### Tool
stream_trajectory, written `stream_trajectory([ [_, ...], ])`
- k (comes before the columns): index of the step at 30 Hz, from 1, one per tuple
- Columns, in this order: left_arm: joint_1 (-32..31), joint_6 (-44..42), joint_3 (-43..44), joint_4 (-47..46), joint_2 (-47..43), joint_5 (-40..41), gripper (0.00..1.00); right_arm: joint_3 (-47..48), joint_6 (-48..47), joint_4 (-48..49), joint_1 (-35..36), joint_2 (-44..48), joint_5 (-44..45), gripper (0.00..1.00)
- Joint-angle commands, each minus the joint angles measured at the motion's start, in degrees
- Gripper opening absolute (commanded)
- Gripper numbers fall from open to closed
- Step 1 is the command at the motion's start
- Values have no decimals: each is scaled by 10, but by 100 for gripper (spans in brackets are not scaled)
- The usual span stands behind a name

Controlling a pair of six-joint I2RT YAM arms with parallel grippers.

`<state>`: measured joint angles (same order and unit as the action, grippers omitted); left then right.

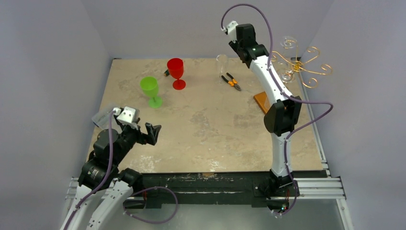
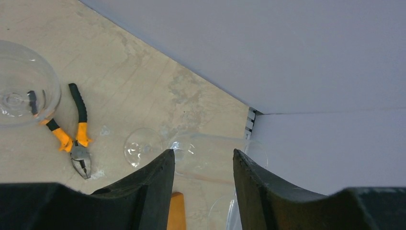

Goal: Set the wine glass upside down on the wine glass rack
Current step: Pick up the wine glass at the center of the board.

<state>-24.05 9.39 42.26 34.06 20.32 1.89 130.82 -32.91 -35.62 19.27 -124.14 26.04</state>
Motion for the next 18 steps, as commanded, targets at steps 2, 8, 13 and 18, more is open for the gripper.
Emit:
stream_trajectory([
  [2, 5, -10, 1, -11, 6, -9, 95, 34, 15, 16, -16, 11, 8, 47],
  [8, 6, -10, 1, -10, 6, -9, 95, 37, 14, 16, -22, 6, 12, 47],
  [13, 6, -10, 1, -10, 7, -10, 95, 34, 12, 16, -30, 2, 12, 47],
  [18, 6, -10, 1, -10, 7, -10, 95, 34, 13, 16, -34, 0, 12, 47],
])
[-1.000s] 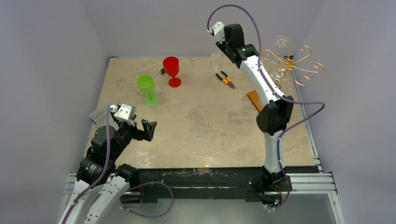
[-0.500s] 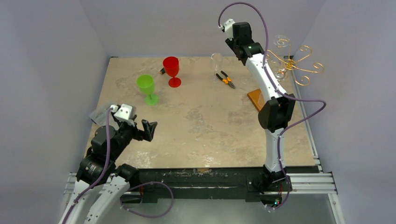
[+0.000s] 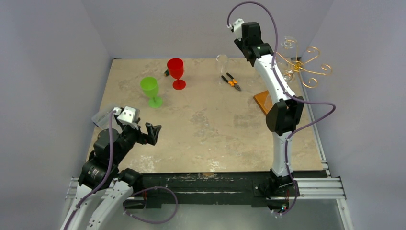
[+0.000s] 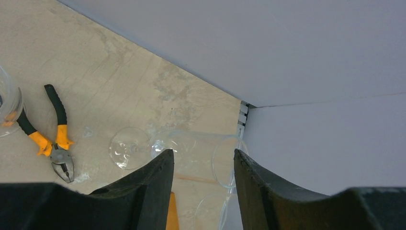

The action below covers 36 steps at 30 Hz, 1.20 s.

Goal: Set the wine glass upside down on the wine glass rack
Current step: Pick up the wine glass at the center of the board.

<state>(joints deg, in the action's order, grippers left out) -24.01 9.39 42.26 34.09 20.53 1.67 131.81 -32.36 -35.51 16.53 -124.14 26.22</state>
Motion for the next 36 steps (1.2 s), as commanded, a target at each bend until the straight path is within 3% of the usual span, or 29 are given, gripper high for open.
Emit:
stream_trajectory([
  [1, 5, -10, 1, -10, 5, -8, 95, 24, 7, 15, -8, -2, 11, 47],
  [21, 7, -10, 1, -11, 6, -9, 95, 21, 20, -9, -24, -20, -5, 45],
  [36, 8, -10, 1, -11, 6, -9, 95, 21, 33, -32, -24, -14, -31, 33],
])
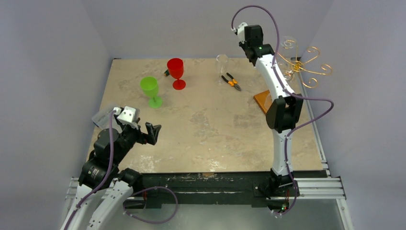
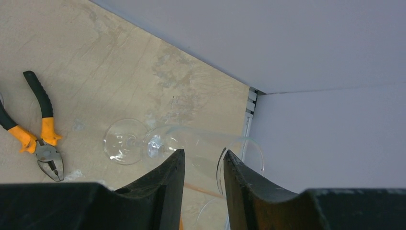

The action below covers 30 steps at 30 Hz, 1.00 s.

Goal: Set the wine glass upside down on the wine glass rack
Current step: Pick up the wine glass at the center of the board.

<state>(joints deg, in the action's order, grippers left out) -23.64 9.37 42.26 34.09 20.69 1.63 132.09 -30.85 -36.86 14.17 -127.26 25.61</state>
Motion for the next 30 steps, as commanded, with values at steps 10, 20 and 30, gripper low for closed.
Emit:
stream_trajectory([
  [10, 7, -10, 1, -11, 6, -9, 95, 15, 36, -38, 3, 33, -45, 29],
  [20, 9, -11, 1, -11, 6, -9, 95, 12, 54, -58, 8, 43, -73, 23],
  [30, 9, -11, 0, -12, 5, -9, 95, 9, 66, -75, 12, 47, -86, 19],
])
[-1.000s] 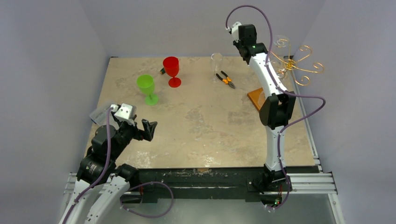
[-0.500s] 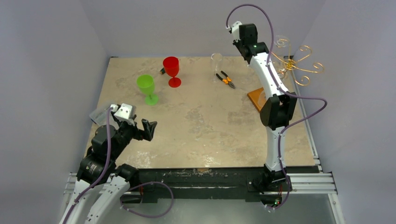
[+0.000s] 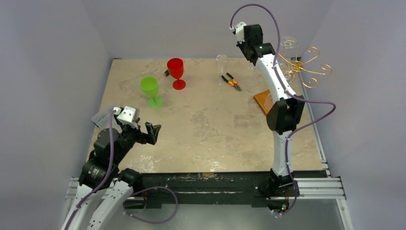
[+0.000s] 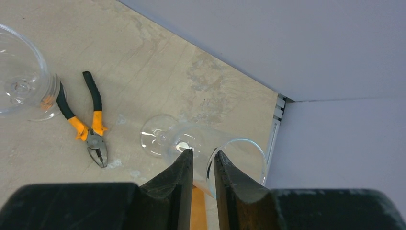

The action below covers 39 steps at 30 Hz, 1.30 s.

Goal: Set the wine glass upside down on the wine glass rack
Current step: Pick up the wine glass at the center of the board.

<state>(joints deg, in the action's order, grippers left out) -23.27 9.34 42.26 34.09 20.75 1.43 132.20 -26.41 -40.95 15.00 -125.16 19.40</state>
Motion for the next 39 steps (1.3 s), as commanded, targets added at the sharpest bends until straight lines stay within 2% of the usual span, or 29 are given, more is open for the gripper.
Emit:
stream_trajectory([
  [1, 5, -11, 0, -12, 4, -7, 95, 8, 23, -35, 4, 26, -24, 19],
  [25, 7, -11, 0, -12, 3, -8, 95, -20, 35, -63, 29, 75, -41, 5],
  [39, 8, -12, 0, -12, 4, -8, 95, -48, 47, -74, 56, 122, -60, 4],
])
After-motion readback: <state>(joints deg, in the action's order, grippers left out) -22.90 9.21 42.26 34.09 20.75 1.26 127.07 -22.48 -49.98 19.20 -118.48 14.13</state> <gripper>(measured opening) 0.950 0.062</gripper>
